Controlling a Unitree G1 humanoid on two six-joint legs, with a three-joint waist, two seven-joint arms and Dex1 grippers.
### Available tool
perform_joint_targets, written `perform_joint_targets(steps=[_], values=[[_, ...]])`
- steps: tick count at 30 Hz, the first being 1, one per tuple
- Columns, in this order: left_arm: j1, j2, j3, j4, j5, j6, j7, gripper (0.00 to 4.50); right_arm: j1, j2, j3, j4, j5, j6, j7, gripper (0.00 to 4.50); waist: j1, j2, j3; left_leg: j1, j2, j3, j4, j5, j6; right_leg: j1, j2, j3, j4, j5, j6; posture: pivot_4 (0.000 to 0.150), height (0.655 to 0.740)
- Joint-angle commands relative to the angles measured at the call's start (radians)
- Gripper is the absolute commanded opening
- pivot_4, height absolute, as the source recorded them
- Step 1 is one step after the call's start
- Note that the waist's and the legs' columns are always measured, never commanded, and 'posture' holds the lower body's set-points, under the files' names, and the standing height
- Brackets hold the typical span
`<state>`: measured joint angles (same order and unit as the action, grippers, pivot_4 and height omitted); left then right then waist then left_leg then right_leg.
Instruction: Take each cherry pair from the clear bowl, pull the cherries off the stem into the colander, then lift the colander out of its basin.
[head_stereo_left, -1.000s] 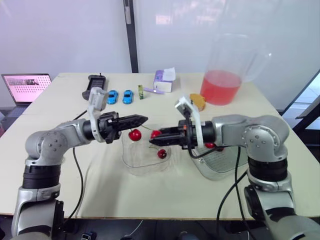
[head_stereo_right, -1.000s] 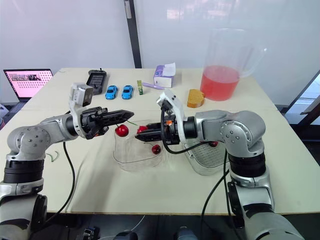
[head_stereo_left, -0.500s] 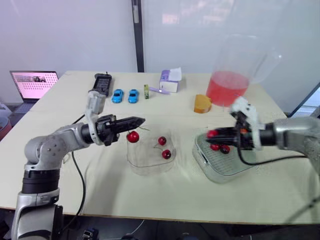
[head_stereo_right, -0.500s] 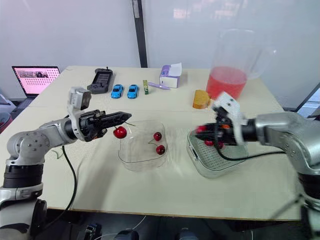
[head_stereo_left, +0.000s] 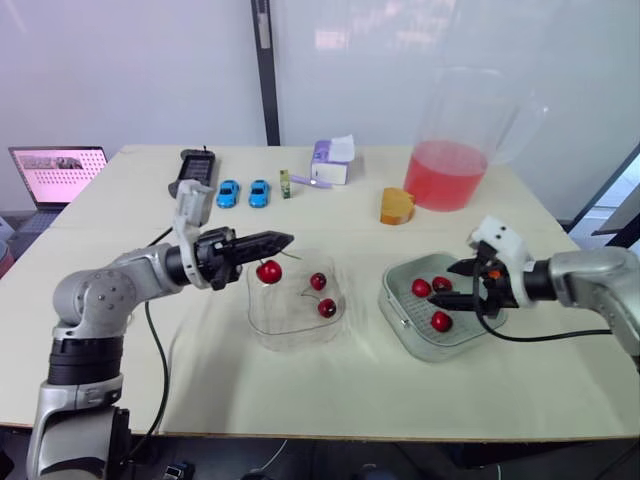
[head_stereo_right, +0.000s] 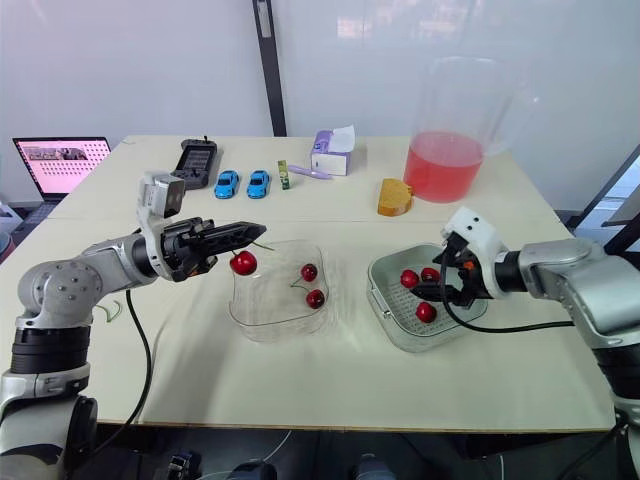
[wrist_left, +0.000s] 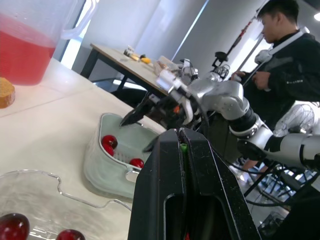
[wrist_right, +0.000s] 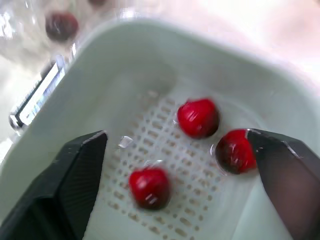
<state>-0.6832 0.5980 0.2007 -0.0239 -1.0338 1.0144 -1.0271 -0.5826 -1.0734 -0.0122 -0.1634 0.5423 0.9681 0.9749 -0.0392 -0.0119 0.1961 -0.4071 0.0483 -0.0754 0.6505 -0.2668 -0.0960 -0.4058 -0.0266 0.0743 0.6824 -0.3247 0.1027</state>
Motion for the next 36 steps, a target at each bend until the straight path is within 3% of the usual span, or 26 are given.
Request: perform_joint_targets(steps=[1,6,11,16,25,34,36], values=[[-0.012,0.011,0.016,-0.034,-0.017,-0.002,0.002,0.00,-0.132,0.046,-0.091,-0.011,0.126,0.073,0.025,4.47,-0.004,0.000,0.000,0.000,0.000,0.000,0.000,0.000,0.000,0.000,0.000,0.000,0.000,0.000,0.000,0.150,0.7400],[-0.020,0.004,0.008,-0.031,-0.014,-0.003,0.004,0.00,-0.284,0.264,-0.033,-0.137,0.335,0.284,-0.032,4.47,-0.011,0.000,0.000,0.001,0.002,-0.001,-0.002,0.000,0.000,0.000,0.002,0.000,0.000,0.000,0.000,0.150,0.7400],[-0.023,-0.003,0.007,-0.037,-0.021,-0.001,0.010,0.00,-0.353,0.459,0.069,-0.147,0.345,0.365,-0.148,4.47,-0.001,0.000,0.000,-0.001,0.000,-0.002,0.000,0.000,-0.001,0.000,0.000,-0.002,0.000,0.000,0.000,0.150,0.7400],[-0.011,-0.007,0.008,-0.050,-0.023,-0.001,0.017,0.00,-0.389,0.574,0.169,-0.119,0.293,0.319,-0.187,4.47,-0.004,0.000,0.000,-0.001,0.000,-0.002,0.000,0.001,-0.001,0.000,0.000,-0.002,0.000,0.000,0.000,0.150,0.7400],[-0.004,-0.004,0.011,-0.058,-0.031,0.002,0.022,0.00,-0.472,0.713,0.211,-0.026,0.247,0.263,-0.202,4.47,-0.008,0.000,0.000,-0.001,0.000,-0.002,0.000,0.001,-0.001,-0.001,0.000,-0.002,0.002,0.000,0.000,0.150,0.7400],[-0.011,-0.009,0.007,-0.051,-0.027,-0.002,0.023,0.00,-0.496,0.737,0.221,0.013,0.224,0.245,-0.187,4.47,-0.007,0.000,0.000,-0.001,0.000,-0.002,0.000,0.001,-0.001,-0.001,0.000,-0.002,0.002,0.000,0.000,0.150,0.7400],[-0.012,-0.011,0.008,-0.050,-0.027,-0.004,0.024,0.00,-0.498,0.740,0.222,0.017,0.219,0.242,-0.185,3.88,-0.008,0.000,0.000,-0.001,0.000,-0.002,0.000,0.001,-0.001,-0.001,0.000,-0.002,0.002,0.000,0.000,0.150,0.7400]])
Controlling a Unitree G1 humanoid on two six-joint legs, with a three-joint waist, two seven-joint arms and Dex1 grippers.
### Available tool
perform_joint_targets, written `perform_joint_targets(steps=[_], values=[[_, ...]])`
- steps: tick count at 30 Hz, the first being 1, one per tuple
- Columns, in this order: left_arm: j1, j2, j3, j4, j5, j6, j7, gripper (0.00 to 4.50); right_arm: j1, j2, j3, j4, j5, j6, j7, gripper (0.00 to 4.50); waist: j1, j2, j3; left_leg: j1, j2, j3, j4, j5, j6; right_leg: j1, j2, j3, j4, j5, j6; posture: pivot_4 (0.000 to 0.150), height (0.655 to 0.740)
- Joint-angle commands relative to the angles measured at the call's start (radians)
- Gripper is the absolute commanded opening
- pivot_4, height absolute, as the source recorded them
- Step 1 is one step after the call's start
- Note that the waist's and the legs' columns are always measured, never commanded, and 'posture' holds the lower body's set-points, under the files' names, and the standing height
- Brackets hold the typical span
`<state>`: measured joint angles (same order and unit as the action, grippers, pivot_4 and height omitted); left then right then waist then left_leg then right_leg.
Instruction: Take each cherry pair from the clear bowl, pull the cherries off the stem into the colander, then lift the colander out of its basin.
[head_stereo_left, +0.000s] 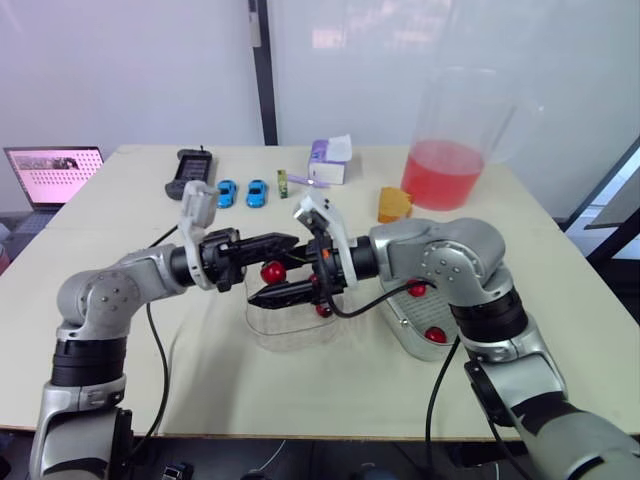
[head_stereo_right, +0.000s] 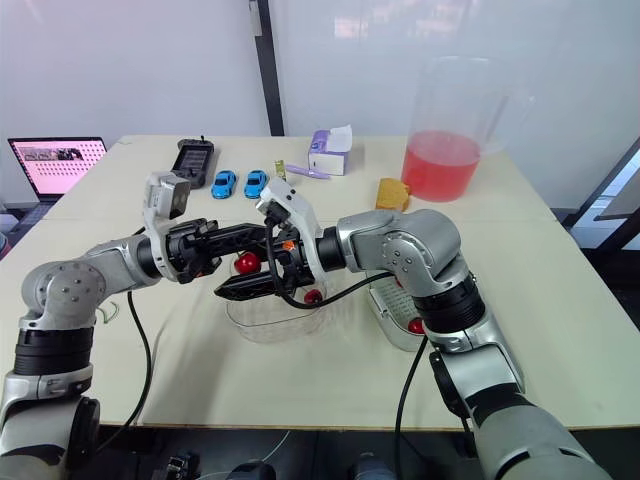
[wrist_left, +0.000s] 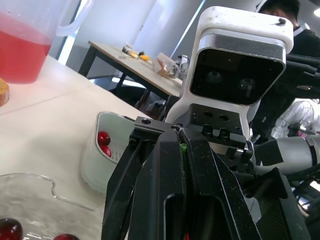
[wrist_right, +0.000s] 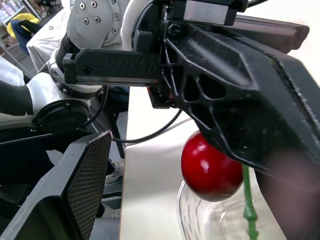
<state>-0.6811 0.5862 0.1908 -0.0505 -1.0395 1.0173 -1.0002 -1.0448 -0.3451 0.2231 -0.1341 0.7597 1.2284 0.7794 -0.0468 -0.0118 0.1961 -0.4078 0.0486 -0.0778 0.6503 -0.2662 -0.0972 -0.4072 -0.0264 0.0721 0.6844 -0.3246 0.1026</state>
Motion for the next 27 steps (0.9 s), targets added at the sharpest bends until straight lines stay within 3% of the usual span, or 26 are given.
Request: perform_joint_targets(steps=[1,6,7,15,20,27], values=[[-0.013,-0.001,0.018,-0.023,-0.020,-0.008,-0.003,0.00,-0.036,0.013,-0.012,-0.010,-0.001,-0.020,0.011,3.61,0.000,0.000,0.000,0.000,0.000,0.000,0.000,0.000,0.000,0.000,0.000,0.000,0.000,0.000,0.000,0.150,0.7400],[-0.011,-0.006,0.020,-0.023,-0.021,-0.013,0.000,0.00,-0.034,0.013,-0.008,-0.001,-0.014,-0.027,0.016,1.14,0.000,0.000,0.000,0.000,0.000,0.000,0.000,0.000,0.000,0.000,0.000,0.000,0.000,0.000,0.000,0.150,0.7400],[-0.010,-0.007,0.021,-0.024,-0.021,-0.014,0.001,0.00,-0.033,0.012,-0.007,0.000,-0.016,-0.029,0.017,0.88,0.000,0.000,0.000,0.000,0.000,0.000,0.000,0.000,0.000,0.000,0.000,0.000,0.000,0.000,0.000,0.150,0.7400],[-0.004,-0.012,0.027,-0.029,-0.024,-0.016,0.008,0.00,-0.001,-0.037,0.002,-0.040,-0.012,-0.002,0.045,0.85,0.001,0.000,0.000,0.000,0.000,0.000,0.000,0.000,0.000,0.000,0.000,0.000,0.000,0.000,0.000,0.150,0.7400],[0.001,-0.014,0.040,-0.028,-0.032,-0.017,0.014,0.00,0.072,-0.165,0.059,-0.112,-0.042,-0.009,0.094,0.85,0.002,0.000,0.000,0.000,0.000,0.000,0.000,0.000,0.000,0.000,-0.001,0.000,0.000,0.000,0.000,0.150,0.7400],[0.006,-0.027,0.049,-0.026,-0.039,-0.023,0.025,0.00,0.077,-0.274,-0.012,-0.126,-0.020,0.008,0.126,0.85,0.001,0.000,0.000,0.000,0.000,0.000,0.000,0.000,0.000,0.000,0.000,0.000,0.000,0.000,0.000,0.150,0.7400]])
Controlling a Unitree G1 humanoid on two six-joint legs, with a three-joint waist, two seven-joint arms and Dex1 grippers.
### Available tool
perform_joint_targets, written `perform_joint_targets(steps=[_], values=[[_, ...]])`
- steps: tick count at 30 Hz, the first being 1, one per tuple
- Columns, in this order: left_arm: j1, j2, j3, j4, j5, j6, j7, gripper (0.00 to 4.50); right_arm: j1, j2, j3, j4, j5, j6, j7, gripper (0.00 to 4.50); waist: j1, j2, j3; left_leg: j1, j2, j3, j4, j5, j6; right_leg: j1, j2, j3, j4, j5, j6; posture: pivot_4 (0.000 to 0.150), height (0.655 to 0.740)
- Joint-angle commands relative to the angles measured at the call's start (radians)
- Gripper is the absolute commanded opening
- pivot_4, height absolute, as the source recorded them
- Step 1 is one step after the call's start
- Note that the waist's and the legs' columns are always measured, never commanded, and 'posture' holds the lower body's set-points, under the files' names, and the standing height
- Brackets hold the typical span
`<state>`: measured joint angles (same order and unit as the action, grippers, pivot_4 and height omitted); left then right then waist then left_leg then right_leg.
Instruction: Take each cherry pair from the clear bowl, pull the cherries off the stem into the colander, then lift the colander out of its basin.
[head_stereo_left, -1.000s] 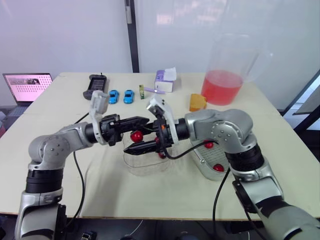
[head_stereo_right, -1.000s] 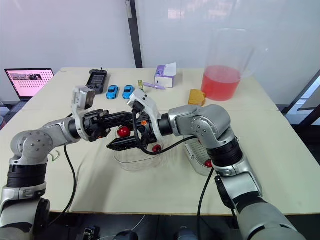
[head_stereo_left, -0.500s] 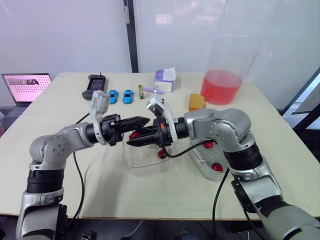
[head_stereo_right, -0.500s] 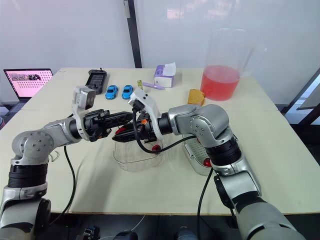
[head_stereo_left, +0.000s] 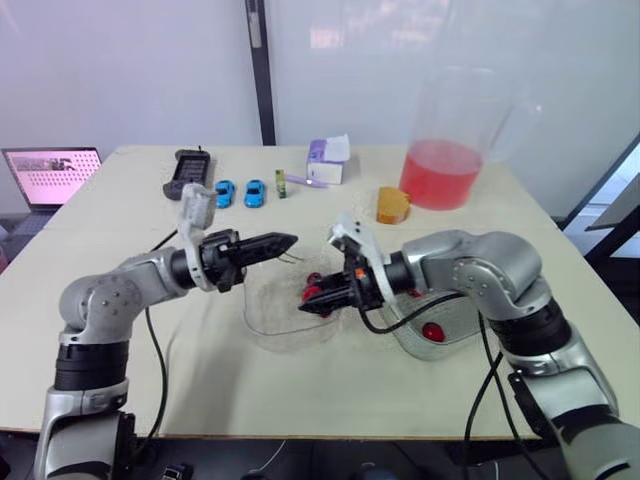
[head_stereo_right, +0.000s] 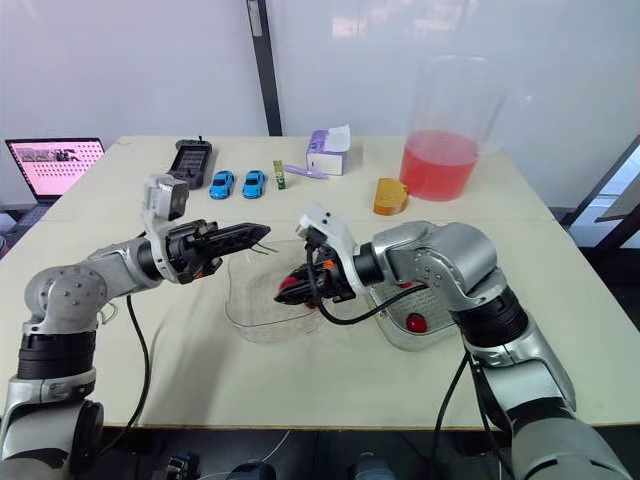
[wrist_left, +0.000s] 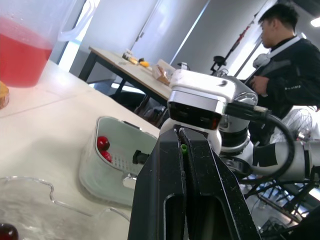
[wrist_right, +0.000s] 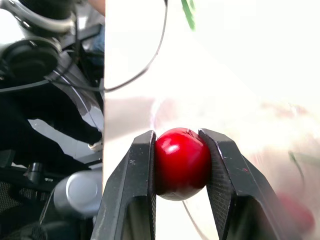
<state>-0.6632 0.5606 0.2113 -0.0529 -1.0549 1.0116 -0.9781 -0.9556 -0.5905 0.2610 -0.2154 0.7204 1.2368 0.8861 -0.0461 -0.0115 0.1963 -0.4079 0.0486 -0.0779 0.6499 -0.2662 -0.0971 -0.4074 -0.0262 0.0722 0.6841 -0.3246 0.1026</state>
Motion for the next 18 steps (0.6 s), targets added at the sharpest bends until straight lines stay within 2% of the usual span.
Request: perform_joint_targets(steps=[1,9,14,18], values=[[-0.014,-0.004,0.032,-0.018,-0.026,-0.018,0.005,0.00,-0.005,-0.041,-0.062,-0.054,0.028,0.005,0.023,0.85,0.001,0.000,0.000,0.000,0.000,0.000,0.000,0.000,0.000,0.000,0.000,0.000,0.000,0.000,0.000,0.150,0.7400],[-0.004,-0.002,0.037,-0.028,-0.032,-0.013,0.008,0.00,0.022,-0.206,-0.204,-0.089,0.061,0.006,0.054,0.85,0.006,0.000,0.000,0.000,0.000,0.000,0.000,0.000,0.000,0.000,-0.001,0.000,-0.001,0.000,0.000,0.150,0.7400],[0.003,0.011,0.040,-0.025,-0.029,-0.013,-0.001,0.00,0.178,-0.435,-0.235,-0.106,-0.040,-0.118,0.113,0.85,0.007,0.000,0.000,0.000,0.000,0.000,0.000,0.000,0.000,0.001,-0.001,0.000,-0.002,0.000,0.000,0.150,0.7400],[-0.006,0.012,0.032,-0.018,-0.027,-0.011,-0.006,0.00,0.307,-0.503,-0.203,-0.070,-0.141,-0.224,0.108,0.85,0.001,0.000,0.000,0.000,0.000,0.001,0.000,0.000,0.000,0.001,0.000,0.001,-0.002,0.000,0.000,0.150,0.7400]])
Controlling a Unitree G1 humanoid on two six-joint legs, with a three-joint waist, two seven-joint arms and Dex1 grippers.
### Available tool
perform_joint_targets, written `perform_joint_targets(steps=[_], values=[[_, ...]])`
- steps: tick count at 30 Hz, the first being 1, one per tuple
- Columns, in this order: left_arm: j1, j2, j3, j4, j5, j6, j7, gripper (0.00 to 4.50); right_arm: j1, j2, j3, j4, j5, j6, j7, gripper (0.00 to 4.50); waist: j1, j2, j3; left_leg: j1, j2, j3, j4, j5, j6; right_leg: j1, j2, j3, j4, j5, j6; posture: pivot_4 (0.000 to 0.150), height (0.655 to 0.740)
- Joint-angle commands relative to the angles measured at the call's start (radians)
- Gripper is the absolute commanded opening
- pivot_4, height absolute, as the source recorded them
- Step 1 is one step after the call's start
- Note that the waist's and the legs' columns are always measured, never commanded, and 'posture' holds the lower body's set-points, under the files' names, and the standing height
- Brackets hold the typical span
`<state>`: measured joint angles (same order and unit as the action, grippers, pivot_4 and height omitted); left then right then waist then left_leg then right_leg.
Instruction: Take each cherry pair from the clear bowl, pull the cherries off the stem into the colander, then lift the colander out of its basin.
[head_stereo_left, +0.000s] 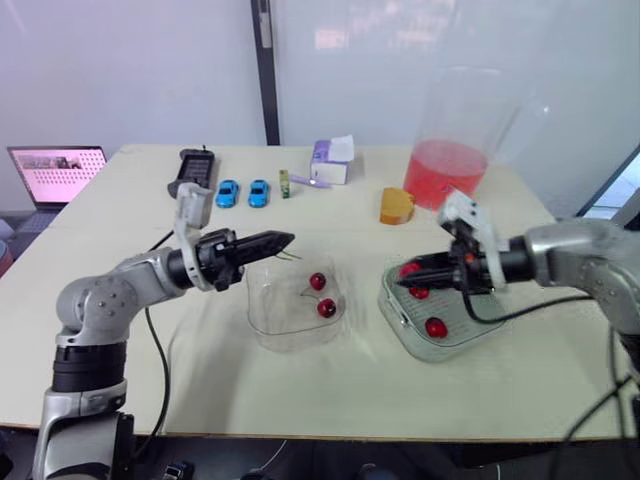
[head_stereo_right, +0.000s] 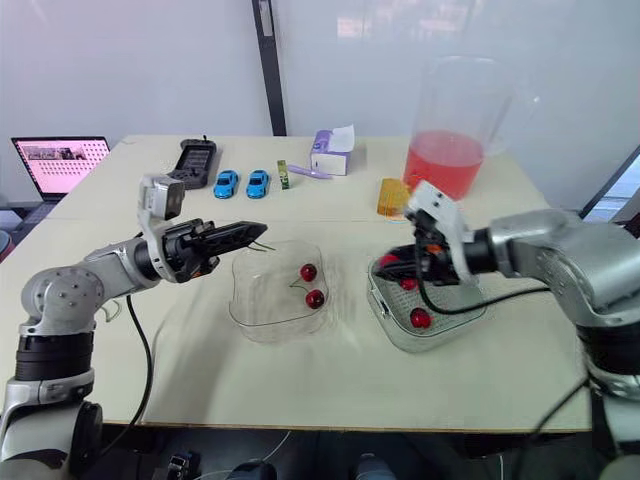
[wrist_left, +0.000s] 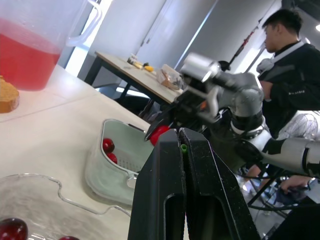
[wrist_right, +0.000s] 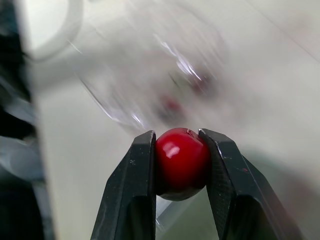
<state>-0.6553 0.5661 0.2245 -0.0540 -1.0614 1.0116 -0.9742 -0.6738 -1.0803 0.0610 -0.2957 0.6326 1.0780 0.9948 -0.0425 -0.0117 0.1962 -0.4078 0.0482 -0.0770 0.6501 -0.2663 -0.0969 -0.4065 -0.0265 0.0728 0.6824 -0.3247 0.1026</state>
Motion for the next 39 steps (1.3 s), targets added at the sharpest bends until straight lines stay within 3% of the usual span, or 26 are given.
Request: perform_joint_targets(steps=[1,7,8,14,18,22,27,32,37,39], values=[[-0.016,0.007,0.017,-0.016,-0.020,-0.010,-0.011,0.00,0.037,-0.011,0.002,0.026,-0.070,-0.079,-0.009,1.35,-0.005,0.000,0.000,0.000,0.000,0.000,0.000,0.000,0.000,0.000,0.001,0.001,0.000,0.000,0.000,0.150,0.7400],[-0.020,0.020,0.024,-0.025,-0.028,0.002,-0.006,0.00,0.074,0.005,-0.011,0.099,-0.111,-0.118,-0.010,4.20,0.000,0.000,0.000,0.000,0.000,0.001,0.000,0.000,0.000,0.000,0.000,0.001,0.000,0.000,0.000,0.150,0.7400],[-0.019,0.023,0.026,-0.028,-0.030,0.005,-0.004,0.00,0.076,0.003,-0.015,0.105,-0.113,-0.121,-0.007,4.45,0.001,0.000,0.000,0.000,0.000,0.001,0.000,0.000,0.000,0.000,0.000,0.001,0.000,0.000,0.000,0.150,0.7400],[0.001,0.050,0.049,-0.050,-0.048,0.012,0.018,0.00,0.016,0.001,-0.071,0.143,-0.068,-0.096,0.033,4.45,0.001,0.000,0.000,0.000,0.000,0.001,0.000,0.000,0.000,0.000,0.000,0.001,0.000,0.000,0.000,0.150,0.7400],[0.039,0.086,0.121,-0.081,-0.084,0.020,0.077,0.00,-0.023,-0.009,-0.173,0.138,0.050,-0.090,0.132,4.45,-0.002,0.000,0.000,0.000,0.001,0.001,-0.001,0.000,0.000,0.000,0.000,0.001,0.000,0.000,0.000,0.150,0.7400],[0.136,0.137,0.226,-0.118,-0.097,0.016,0.170,0.00,0.081,-0.021,-0.270,0.015,0.117,-0.196,0.249,4.45,0.001,0.000,0.000,0.000,0.001,0.001,-0.002,0.000,0.000,0.000,0.000,0.001,0.000,0.000,0.000,0.150,0.7400],[0.272,0.137,0.388,-0.113,-0.094,-0.015,0.350,0.00,0.095,0.018,-0.308,-0.040,0.177,-0.256,0.268,4.45,0.001,0.000,0.000,0.001,0.001,0.001,0.000,0.000,0.000,0.001,0.000,0.001,0.001,0.000,0.000,0.150,0.7400],[0.392,0.089,0.500,-0.083,-0.008,-0.103,0.551,0.00,0.068,0.077,-0.357,-0.092,0.304,-0.261,0.250,4.45,0.001,0.000,0.000,0.001,0.001,0.001,0.000,0.000,0.000,0.001,-0.001,0.001,0.000,0.000,0.000,0.150,0.7400],[0.434,0.086,0.523,0.034,0.128,-0.190,0.688,0.00,0.086,0.126,-0.345,-0.152,0.355,-0.264,0.192,4.45,0.003,-0.001,-0.001,0.001,0.001,0.000,0.000,0.000,0.000,0.002,0.000,0.000,0.000,0.000,0.000,0.150,0.7400],[0.421,0.091,0.531,0.093,0.158,-0.198,0.739,0.61,0.091,0.138,-0.333,-0.159,0.350,-0.271,0.176,4.50,0.004,-0.001,-0.001,0.001,0.001,0.000,0.001,0.000,0.000,0.002,0.000,0.000,0.000,0.000,0.000,0.150,0.7400]])
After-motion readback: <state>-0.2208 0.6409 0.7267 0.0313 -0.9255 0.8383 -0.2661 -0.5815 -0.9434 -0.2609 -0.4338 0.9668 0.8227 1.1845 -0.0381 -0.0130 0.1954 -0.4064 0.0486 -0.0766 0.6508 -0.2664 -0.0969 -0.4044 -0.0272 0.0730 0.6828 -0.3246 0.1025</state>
